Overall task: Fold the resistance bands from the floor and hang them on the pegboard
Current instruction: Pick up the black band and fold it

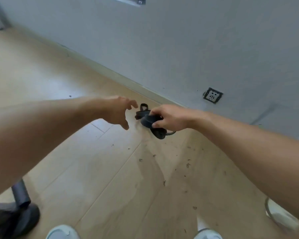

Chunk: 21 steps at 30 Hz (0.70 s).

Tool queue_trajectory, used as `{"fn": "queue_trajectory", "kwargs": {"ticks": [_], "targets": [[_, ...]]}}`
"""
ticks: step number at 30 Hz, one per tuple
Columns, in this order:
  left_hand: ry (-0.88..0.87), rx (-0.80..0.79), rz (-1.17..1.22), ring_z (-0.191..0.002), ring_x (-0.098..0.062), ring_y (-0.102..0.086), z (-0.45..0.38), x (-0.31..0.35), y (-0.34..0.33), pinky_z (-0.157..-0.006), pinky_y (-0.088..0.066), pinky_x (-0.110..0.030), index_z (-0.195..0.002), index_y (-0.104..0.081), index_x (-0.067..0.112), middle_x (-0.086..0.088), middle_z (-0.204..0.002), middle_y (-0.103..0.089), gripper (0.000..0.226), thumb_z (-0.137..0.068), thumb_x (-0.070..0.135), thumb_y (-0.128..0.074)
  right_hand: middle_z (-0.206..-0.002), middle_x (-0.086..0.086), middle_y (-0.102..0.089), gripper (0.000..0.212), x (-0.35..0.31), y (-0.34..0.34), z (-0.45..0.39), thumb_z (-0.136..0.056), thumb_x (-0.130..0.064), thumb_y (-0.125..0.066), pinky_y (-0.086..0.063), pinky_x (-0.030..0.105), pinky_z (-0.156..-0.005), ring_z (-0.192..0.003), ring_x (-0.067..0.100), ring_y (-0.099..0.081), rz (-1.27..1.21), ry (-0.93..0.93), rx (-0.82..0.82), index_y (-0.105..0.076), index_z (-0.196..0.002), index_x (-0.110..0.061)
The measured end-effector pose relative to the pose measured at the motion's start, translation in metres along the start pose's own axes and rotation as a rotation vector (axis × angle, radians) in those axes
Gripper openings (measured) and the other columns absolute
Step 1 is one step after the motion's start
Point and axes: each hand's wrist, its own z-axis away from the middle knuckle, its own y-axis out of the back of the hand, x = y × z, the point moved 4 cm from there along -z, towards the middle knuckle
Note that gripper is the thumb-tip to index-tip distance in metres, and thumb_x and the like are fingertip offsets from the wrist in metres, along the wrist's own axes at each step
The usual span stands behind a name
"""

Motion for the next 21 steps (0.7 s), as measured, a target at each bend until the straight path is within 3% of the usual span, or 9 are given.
{"fn": "queue_trajectory", "kwargs": {"ticks": [5, 8, 11, 16, 18, 21], "targets": [[-0.049, 0.049, 0.088, -0.138, -0.022, -0.045, 0.047, 0.017, 0.026, -0.113, -0.037, -0.036, -0.154, -0.032, 0.027, 0.003, -0.153, -0.045, 0.109, -0.064, 0.042, -0.093, -0.096, -0.006, -0.067, 0.007, -0.050, 0.072, 0.059, -0.101, -0.025, -0.065, -0.048, 0.027, -0.073, -0.086, 0.010, -0.062, -0.083, 0.157, 0.158, -0.066, -0.108, -0.026], [-0.087, 0.064, 0.304, -0.132, -0.015, -0.047, 0.069, 0.031, 0.026, -0.113, -0.038, -0.037, -0.139, -0.051, 0.033, 0.014, -0.138, -0.053, 0.085, -0.065, 0.048, -0.091, -0.095, -0.003, -0.073, 0.009, -0.068, 0.095, 0.087, -0.101, -0.016, -0.066, -0.054, 0.023, -0.076, -0.085, 0.009, -0.068, -0.299, 0.244, 0.190, -0.068, -0.108, -0.022], [-0.076, 0.130, 0.574, -0.118, -0.018, -0.057, 0.077, 0.037, 0.013, -0.108, -0.046, -0.042, -0.115, -0.065, 0.023, 0.007, -0.119, -0.064, 0.049, -0.074, 0.036, -0.088, -0.088, -0.003, -0.072, 0.012, -0.074, 0.097, 0.099, -0.101, -0.007, -0.064, -0.054, 0.022, -0.074, -0.078, 0.008, -0.066, -0.517, 0.281, 0.175, -0.069, -0.107, -0.017], [-0.039, -0.036, 1.194, -0.102, -0.038, -0.073, 0.083, 0.040, -0.017, -0.105, -0.050, -0.053, -0.116, -0.053, 0.009, -0.018, -0.111, -0.075, 0.018, -0.100, 0.012, -0.058, -0.086, 0.004, -0.068, 0.019, -0.062, 0.082, 0.094, -0.102, -0.008, -0.061, -0.053, 0.027, -0.073, -0.071, 0.013, -0.061, -0.827, 0.201, 0.257, -0.066, -0.118, 0.000], [0.013, 0.003, 1.266, -0.104, -0.037, -0.073, 0.079, 0.034, -0.026, -0.105, -0.050, -0.053, -0.123, -0.048, 0.008, -0.018, -0.111, -0.075, 0.024, -0.100, 0.012, -0.056, -0.081, 0.002, -0.068, 0.013, -0.053, 0.073, 0.089, -0.102, -0.009, -0.061, -0.050, 0.029, -0.071, -0.066, 0.013, -0.060, -1.012, 0.134, 0.296, -0.066, -0.113, -0.005], [0.071, 0.121, 1.185, -0.108, -0.024, -0.071, 0.072, 0.023, -0.036, -0.097, -0.056, -0.050, -0.130, -0.049, 0.018, -0.007, -0.118, -0.071, 0.053, -0.085, 0.021, -0.078, -0.089, 0.007, -0.067, 0.009, -0.050, 0.058, 0.079, -0.101, -0.014, -0.062, -0.047, 0.029, -0.071, -0.062, 0.013, -0.058, -1.173, 0.068, 0.258, -0.066, -0.109, -0.010]]}}
